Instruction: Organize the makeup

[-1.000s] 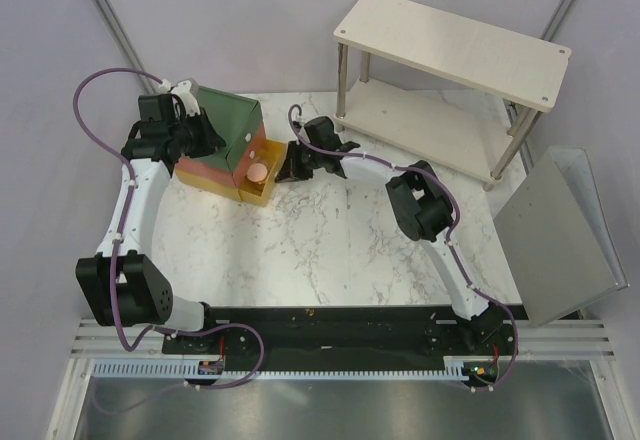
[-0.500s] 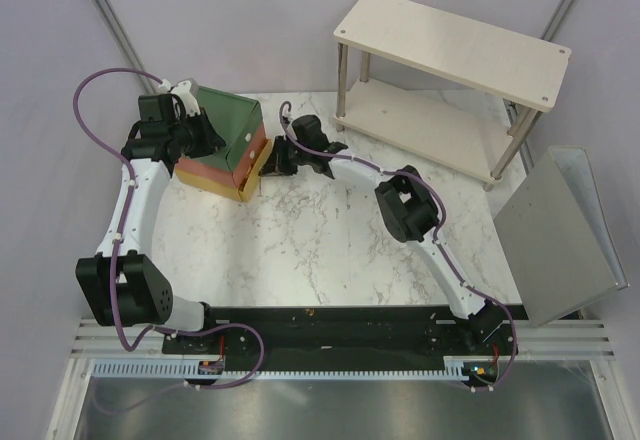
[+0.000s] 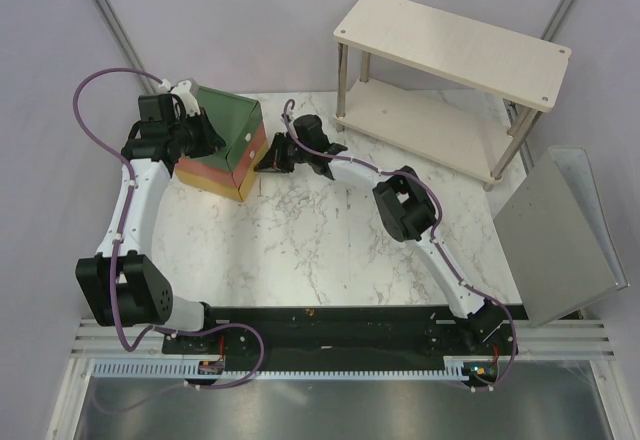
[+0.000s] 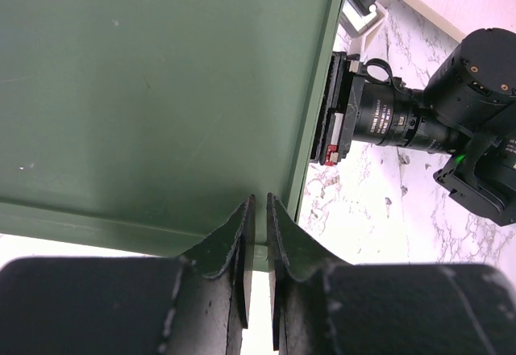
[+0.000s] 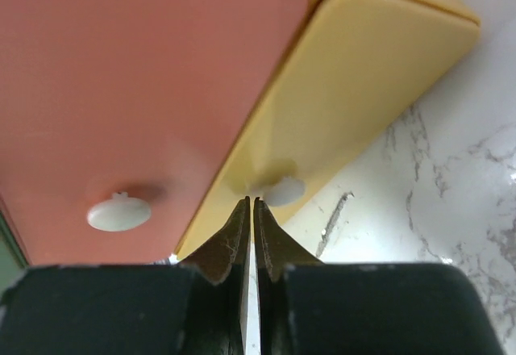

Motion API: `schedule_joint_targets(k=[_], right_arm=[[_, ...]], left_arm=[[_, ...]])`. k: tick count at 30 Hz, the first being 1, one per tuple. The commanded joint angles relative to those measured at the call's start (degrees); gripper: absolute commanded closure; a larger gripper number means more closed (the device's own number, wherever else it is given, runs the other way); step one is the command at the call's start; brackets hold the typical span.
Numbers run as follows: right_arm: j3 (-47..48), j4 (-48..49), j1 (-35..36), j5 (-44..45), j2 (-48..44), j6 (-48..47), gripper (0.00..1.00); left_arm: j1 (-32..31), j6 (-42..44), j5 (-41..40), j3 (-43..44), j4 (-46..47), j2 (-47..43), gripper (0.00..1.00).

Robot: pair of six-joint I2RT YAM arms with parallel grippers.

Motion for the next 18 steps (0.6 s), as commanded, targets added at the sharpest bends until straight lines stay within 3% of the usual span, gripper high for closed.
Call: schedule_joint_targets(k=[1,11,16,18], right_arm=[[-1.7,7.6,0.3,1.4,-2.0,1.0,0.9],[-20.2,8.2,-3.8,3.1,-18.1,-5.7,0.9],[-25.7,0.5,-6.0,4.6,-27.9,-16.4,0.89],[-28.0,-5.4,-6.7,7.1,-32.1,-20.6,0.89]], left_arm=[[0.1,1.7,-2.4,-1.3,-11.5,1.1,0.81],[0.0,0.7,-4.2,7.7,-12.5,0.5,0.81],[0.1,0.7,-2.3,12.9,-12.2,-1.9,0.76],[0.1,2.0,3.0,14.3,-11.9,-2.8,0.73]])
